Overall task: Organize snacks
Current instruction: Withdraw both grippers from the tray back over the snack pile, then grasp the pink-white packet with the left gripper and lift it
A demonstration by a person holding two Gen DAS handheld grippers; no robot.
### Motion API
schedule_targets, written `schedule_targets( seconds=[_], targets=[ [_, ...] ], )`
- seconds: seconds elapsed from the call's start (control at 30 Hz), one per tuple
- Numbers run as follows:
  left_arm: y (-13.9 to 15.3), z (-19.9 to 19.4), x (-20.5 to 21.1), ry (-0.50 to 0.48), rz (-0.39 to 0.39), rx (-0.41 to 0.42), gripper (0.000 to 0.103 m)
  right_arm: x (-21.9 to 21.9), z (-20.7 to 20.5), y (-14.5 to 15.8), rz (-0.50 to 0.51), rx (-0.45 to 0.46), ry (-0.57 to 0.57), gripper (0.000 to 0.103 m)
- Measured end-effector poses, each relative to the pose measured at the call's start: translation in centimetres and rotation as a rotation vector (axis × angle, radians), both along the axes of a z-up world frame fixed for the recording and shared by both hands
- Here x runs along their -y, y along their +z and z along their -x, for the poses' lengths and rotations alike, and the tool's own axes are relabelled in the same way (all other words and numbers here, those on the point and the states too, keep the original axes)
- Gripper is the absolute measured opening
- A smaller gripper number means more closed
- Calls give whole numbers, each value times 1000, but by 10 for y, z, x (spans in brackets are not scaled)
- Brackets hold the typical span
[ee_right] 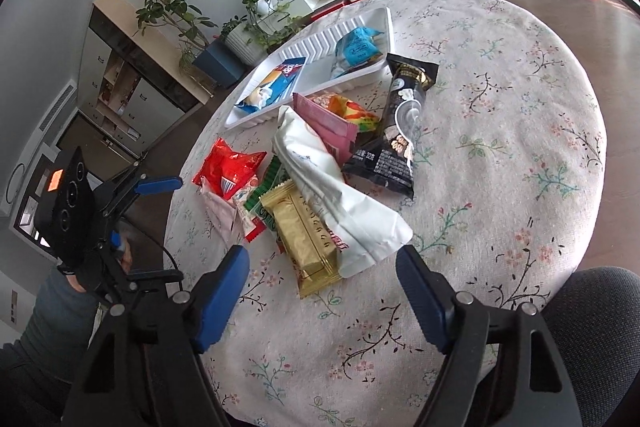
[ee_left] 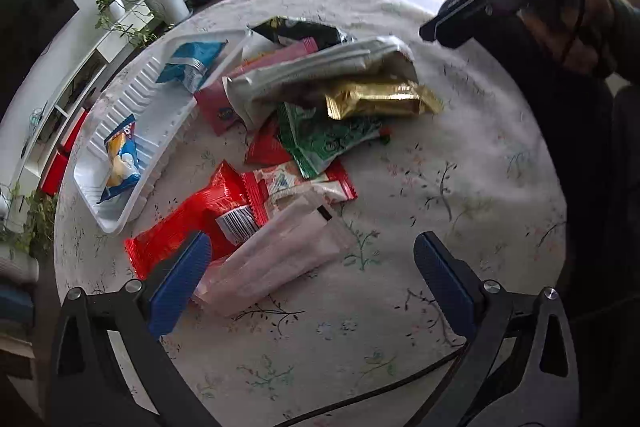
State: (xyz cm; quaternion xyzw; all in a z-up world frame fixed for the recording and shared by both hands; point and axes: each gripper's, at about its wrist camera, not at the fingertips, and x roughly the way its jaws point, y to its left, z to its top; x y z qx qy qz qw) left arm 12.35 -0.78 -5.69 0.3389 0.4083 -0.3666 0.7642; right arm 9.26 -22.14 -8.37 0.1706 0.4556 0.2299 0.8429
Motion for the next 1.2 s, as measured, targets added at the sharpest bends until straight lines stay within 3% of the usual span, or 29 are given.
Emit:
schedule_targets(
  seconds=[0.07,0.23,0.33,0.37,0.43,0.5,0.73,0.93,1.2],
  targets=[
    [-11,-4,-3,-11,-33,-28,96,0,1,0,-1,-3,2,79],
    [-28,5,-10,-33,-17,-134,80,-1,0,-3,2,-12,11,79],
    [-29,10,-10,-59,-24,-166,73,-4,-1,-6,-2,-20,16,79],
    [-26,11,-8,-60,-27,-142,71,-5,-2,-7,-1,-23,20,79],
    [-12,5,-9,-36,3,-71,71,-7,-1,-8,-1,-25,25,79],
    [0,-8,-16,-18,57,-70,71,-9,-1,-7,2,-21,34,79],
    [-33,-39,-10,-82,-131,-166,71,-11,0,-7,-4,-30,37,79],
    [-39,-30,-16,-104,-119,-266,71,-7,-2,-7,-8,-32,28,79],
    [-41,-32,-33,1,-124,-243,71,-13,-2,-10,-7,-40,44,79]
  ],
)
